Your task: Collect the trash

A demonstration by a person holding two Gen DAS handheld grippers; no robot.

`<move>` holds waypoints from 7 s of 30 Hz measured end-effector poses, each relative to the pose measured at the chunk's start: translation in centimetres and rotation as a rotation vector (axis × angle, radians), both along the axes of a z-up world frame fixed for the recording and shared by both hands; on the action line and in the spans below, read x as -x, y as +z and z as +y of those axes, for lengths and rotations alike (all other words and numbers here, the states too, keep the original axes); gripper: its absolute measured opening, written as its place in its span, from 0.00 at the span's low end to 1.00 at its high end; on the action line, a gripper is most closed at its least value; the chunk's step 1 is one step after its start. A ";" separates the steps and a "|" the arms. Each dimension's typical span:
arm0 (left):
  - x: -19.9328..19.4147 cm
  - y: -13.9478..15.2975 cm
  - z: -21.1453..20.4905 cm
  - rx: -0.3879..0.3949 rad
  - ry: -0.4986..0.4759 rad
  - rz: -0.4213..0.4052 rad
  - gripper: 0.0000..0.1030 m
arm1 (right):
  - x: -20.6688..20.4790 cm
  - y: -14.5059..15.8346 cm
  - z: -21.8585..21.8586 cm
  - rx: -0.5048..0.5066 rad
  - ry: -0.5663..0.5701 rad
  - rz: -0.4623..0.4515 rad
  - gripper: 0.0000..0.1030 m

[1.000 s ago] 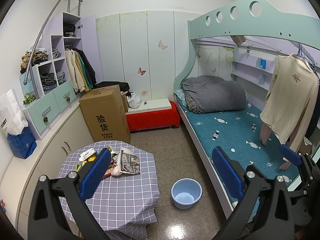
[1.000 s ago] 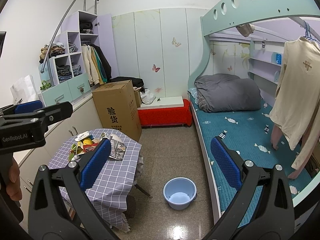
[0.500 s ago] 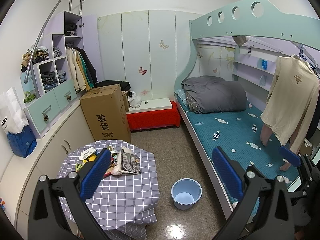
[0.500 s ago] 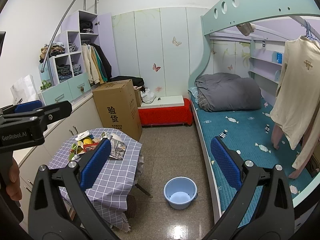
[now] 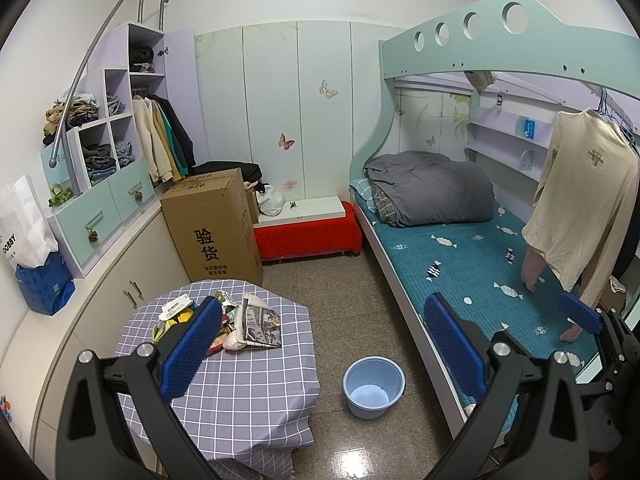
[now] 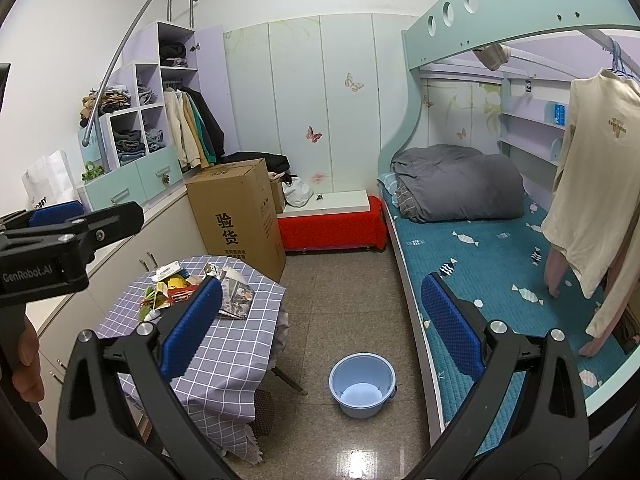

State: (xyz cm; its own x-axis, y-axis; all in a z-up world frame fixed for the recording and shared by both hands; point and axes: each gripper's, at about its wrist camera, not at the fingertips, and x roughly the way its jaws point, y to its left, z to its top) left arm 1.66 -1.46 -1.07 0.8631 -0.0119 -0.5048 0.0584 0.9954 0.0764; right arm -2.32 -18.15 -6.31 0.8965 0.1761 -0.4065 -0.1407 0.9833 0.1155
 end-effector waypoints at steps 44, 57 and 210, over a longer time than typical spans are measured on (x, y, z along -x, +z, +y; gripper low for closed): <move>-0.4 -0.8 0.3 -0.011 0.008 0.011 0.96 | -0.5 -0.6 1.0 -0.022 0.016 0.023 0.95; -2.4 -1.4 -0.2 -0.016 0.025 0.051 0.96 | -2.1 -1.0 -0.4 -0.081 0.030 0.073 0.95; -36.3 -27.8 0.8 0.211 -0.018 0.764 0.72 | -37.2 -19.6 -0.5 -0.104 0.007 0.663 0.75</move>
State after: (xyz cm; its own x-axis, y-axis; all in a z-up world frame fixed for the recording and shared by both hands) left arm 37.93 -0.63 -28.91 0.2771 -0.1846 -0.9430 0.0349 0.9827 -0.1821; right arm 34.88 -18.62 -25.88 0.4616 0.2488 -0.8515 -0.0139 0.9618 0.2734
